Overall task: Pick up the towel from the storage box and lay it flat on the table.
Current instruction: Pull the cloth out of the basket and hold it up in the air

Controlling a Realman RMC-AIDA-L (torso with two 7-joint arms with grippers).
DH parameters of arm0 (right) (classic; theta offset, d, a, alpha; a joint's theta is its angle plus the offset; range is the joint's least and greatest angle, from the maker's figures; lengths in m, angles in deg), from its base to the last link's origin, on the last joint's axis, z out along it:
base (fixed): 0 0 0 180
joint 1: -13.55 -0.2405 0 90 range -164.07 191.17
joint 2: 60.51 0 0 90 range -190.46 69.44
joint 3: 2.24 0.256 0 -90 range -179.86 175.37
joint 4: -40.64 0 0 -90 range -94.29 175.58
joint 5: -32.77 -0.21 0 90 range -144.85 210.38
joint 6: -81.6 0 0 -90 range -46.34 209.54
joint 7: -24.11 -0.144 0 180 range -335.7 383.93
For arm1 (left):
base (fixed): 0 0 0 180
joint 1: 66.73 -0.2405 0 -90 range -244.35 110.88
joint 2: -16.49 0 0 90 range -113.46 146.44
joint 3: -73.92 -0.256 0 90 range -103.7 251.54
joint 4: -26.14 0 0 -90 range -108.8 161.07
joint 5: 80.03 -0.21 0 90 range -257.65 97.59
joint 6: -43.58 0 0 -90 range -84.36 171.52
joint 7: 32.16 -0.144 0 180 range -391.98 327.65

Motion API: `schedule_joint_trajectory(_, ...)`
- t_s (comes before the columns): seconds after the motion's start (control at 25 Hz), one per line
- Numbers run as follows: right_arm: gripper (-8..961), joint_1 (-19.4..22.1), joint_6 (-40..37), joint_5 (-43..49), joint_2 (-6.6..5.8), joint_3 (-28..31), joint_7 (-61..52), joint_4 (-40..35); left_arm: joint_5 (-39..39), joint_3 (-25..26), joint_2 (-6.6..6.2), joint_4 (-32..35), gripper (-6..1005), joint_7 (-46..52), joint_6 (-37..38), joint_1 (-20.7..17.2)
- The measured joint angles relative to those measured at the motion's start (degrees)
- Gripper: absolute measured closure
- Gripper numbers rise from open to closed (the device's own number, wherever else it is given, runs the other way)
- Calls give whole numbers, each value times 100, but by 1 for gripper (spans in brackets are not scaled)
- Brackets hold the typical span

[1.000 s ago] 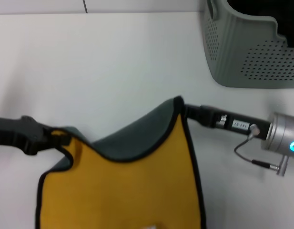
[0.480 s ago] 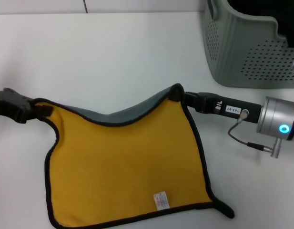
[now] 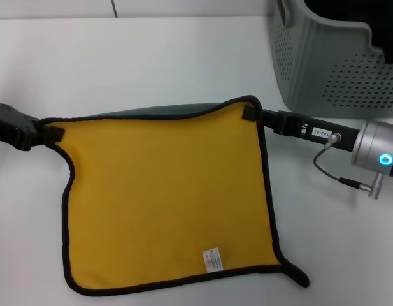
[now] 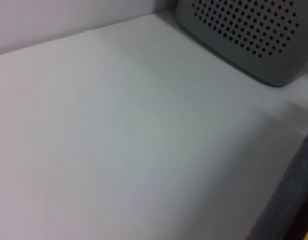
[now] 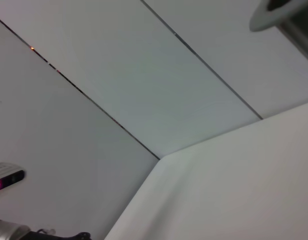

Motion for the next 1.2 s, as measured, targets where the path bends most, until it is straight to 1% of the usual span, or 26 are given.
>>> schedule_joint_trajectory(0.32,920,19,110,-32,27,33,-6,26,45,1,43,14,971,-16,-164,49)
schedule_joint_trajectory(0.48,919,49,106,-37,42,120,-10,27,48,-1,119,16,966,-18,-310,94)
schedule_joint_trajectory(0.72,918,50,88,-50,43,141,-13,27,7,-8,179,20,895,-33,-432,176)
schedule_joint_trajectory(0.92,916,18,55,-5,31,111,-5,16,26,0,184,13,873,-62,-440,189)
schedule_joint_trajectory(1.04,916,-8,52,44,41,97,-37,17,107,48,184,18,841,-54,-487,177)
schedule_joint_trajectory(1.2,915,94,135,1,63,177,-118,20,198,53,184,19,799,-54,-520,143)
